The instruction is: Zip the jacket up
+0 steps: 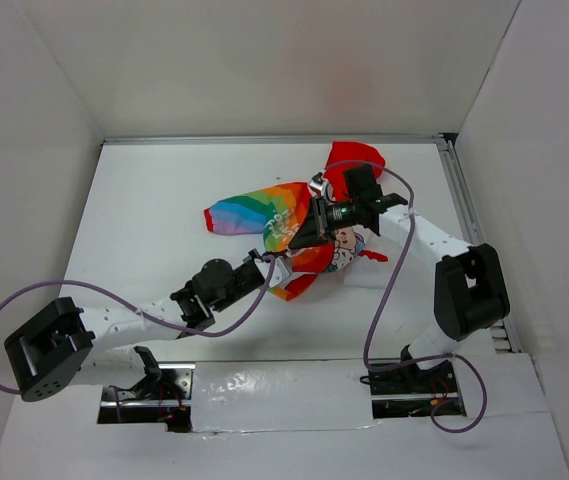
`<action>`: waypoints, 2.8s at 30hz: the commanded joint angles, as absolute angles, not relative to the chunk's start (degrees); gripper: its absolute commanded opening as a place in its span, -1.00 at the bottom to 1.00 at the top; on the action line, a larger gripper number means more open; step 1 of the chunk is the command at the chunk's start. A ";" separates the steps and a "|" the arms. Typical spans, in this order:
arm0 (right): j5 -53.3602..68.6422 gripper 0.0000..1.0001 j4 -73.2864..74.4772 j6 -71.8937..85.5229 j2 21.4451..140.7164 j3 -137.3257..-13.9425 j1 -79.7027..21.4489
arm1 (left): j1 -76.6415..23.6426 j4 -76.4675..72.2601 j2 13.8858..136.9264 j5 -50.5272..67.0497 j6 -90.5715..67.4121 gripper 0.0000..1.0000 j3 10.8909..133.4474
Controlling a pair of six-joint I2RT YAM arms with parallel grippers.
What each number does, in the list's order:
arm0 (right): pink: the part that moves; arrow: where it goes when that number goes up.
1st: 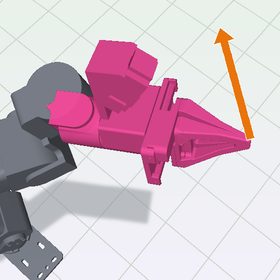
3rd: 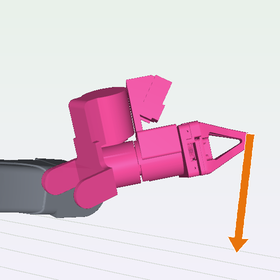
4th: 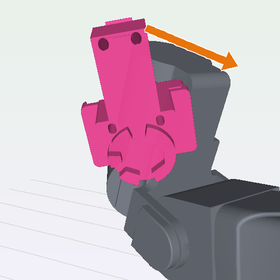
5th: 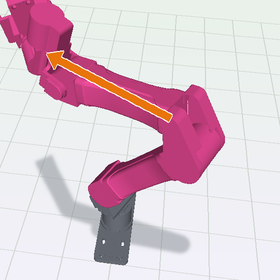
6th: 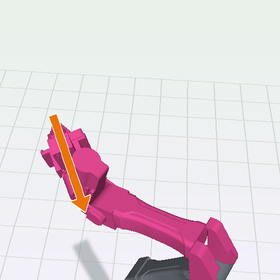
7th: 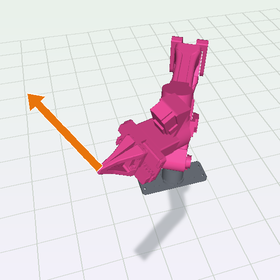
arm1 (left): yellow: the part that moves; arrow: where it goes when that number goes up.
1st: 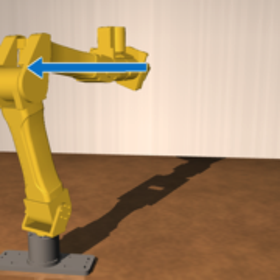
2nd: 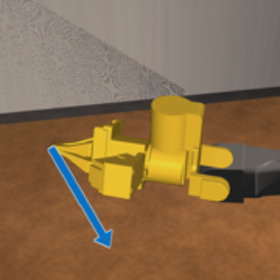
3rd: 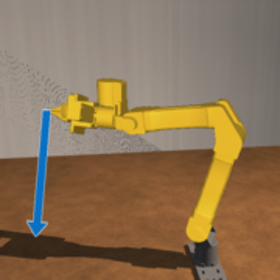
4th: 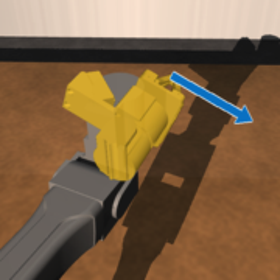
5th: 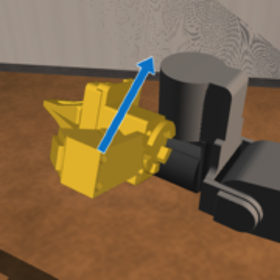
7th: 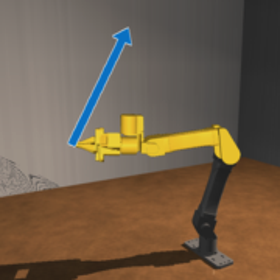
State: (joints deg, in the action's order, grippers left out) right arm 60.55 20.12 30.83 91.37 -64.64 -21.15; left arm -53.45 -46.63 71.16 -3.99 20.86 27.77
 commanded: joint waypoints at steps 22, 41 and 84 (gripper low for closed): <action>17.77 -1.00 20.83 28.73 82.26 -63.11 -26.28 | -53.79 -53.96 62.85 -0.79 19.69 -1.00 26.72; 10.70 -1.00 17.41 25.93 79.63 -60.29 -28.12 | -53.70 -48.78 60.47 0.26 17.49 -1.00 27.42; 4.39 0.24 16.35 3.69 59.06 -50.10 -49.13 | -53.61 -1.32 68.47 -6.15 -8.61 -1.00 50.98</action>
State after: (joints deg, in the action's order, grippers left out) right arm 1.76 20.75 5.04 61.80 -51.27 -48.60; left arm -53.71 -1.06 68.99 -6.28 -7.75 48.27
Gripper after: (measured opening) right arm 0.617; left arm 0.039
